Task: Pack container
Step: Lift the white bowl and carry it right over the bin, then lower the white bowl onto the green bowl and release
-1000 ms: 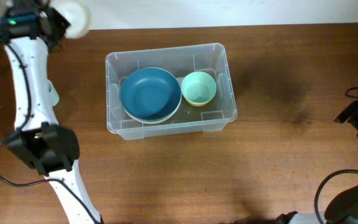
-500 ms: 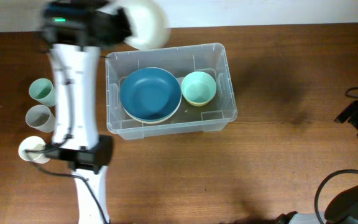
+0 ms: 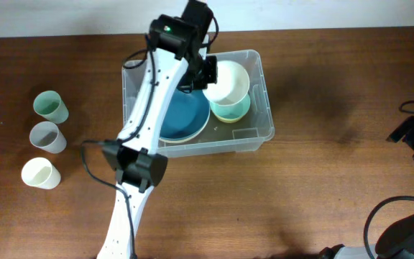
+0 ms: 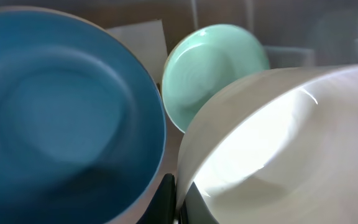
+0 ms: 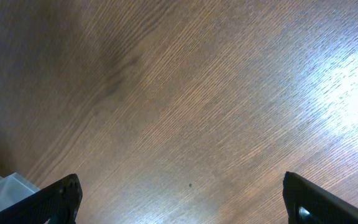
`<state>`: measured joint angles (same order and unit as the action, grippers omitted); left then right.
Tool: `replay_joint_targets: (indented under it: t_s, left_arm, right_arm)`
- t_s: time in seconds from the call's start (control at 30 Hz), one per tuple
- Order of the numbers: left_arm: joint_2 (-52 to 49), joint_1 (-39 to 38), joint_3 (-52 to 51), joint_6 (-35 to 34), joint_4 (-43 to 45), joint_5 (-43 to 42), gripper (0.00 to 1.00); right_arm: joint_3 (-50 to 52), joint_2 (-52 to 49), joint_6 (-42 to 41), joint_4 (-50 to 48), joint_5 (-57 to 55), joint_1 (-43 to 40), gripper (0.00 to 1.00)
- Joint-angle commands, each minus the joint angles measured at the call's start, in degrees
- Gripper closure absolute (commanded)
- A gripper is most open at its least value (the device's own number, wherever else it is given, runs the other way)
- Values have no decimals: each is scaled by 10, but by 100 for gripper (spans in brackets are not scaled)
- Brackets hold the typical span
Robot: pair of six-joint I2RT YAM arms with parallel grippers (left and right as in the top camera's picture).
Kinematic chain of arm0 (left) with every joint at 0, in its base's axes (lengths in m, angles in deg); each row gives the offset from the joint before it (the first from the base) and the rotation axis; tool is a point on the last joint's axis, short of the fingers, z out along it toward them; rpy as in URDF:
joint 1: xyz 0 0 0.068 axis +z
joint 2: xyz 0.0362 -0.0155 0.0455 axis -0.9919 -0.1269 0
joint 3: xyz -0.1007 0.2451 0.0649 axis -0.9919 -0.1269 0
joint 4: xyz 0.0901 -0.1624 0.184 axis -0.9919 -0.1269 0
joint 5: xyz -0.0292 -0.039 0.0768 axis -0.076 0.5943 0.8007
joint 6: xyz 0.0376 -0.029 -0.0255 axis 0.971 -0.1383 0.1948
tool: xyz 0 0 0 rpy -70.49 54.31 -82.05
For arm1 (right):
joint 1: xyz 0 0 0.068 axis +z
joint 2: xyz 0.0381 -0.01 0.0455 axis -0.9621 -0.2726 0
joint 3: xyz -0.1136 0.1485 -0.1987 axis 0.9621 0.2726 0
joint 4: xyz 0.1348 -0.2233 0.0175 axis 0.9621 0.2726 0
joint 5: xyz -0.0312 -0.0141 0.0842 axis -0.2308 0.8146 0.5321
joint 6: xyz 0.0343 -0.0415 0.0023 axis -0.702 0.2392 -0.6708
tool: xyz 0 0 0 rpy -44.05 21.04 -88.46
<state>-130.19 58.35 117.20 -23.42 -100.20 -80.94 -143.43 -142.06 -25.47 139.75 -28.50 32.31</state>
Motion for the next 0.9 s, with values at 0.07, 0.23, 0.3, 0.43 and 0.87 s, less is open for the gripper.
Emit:
replay_joint_targets:
  t_s: [0.07, 0.23, 0.3, 0.43, 0.87]
  left_arm:
    - [-24, -3, 2, 7, 0, -26, 99]
    - [-49, -3, 2, 9, 9, -43, 99]
    - [-56, -5, 2, 10, 13, -43, 99]
    - [-73, -11, 2, 14, 22, -43, 99]
    - [-86, -17, 2, 13, 55, -21, 99]
  right_arm:
    - [0, 10, 2, 0, 1, -2, 1]
    - [0, 10, 2, 0, 1, -2, 1]
    - [0, 10, 2, 0, 1, -2, 1]
    - [0, 10, 2, 0, 1, -2, 1]
    - [0, 10, 2, 0, 1, -2, 1]
